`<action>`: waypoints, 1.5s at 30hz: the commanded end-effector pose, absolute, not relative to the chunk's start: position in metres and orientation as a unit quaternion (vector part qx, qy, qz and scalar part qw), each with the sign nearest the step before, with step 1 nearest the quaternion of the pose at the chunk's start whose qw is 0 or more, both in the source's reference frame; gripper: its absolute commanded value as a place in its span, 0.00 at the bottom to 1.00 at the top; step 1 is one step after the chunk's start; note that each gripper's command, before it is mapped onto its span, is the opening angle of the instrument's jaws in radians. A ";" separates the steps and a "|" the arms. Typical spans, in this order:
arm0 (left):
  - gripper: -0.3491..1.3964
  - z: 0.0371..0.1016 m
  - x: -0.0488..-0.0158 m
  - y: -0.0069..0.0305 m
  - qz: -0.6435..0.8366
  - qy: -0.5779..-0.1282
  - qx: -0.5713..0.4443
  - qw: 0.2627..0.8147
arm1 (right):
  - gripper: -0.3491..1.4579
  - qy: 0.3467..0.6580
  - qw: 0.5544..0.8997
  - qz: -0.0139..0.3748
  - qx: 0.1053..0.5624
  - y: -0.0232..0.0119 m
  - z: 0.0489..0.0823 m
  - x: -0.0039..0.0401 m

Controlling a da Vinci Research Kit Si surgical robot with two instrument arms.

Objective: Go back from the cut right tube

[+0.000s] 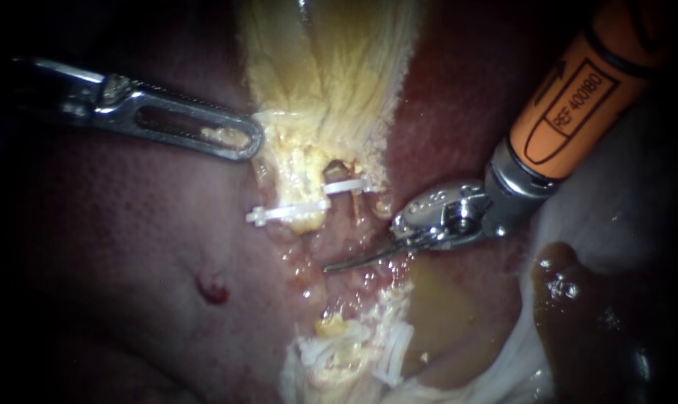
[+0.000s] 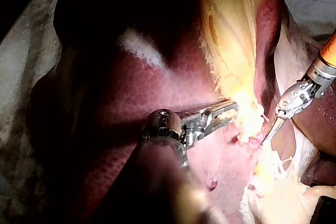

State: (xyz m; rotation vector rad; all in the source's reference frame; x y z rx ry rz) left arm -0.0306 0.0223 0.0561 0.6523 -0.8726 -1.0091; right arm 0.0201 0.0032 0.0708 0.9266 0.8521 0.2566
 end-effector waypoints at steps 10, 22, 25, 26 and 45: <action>0.00 0.0562 -0.0305 0.0223 -0.459 -0.398 0.298 0.737 | 0.64 0.423 0.785 0.125 0.435 0.0029 0.0706 0.0202; 0.00 0.0563 -0.0304 0.0224 -0.459 -0.398 0.298 0.737 | 0.90 0.438 0.782 0.138 0.421 0.0027 0.0708 0.0205; 0.00 0.0563 -0.0304 0.0224 -0.459 -0.398 0.298 0.737 | 0.98 0.444 0.791 0.164 0.389 0.0026 0.0708 0.0202; 0.00 0.0563 -0.0304 0.0224 -0.459 -0.398 0.298 0.737 | 0.99 0.450 0.797 0.167 0.367 0.0026 0.0707 0.0199; 0.00 0.0569 -0.0299 0.0227 -0.459 -0.398 0.296 0.737 | 0.99 0.404 0.886 0.136 0.179 0.0057 0.0651 0.0106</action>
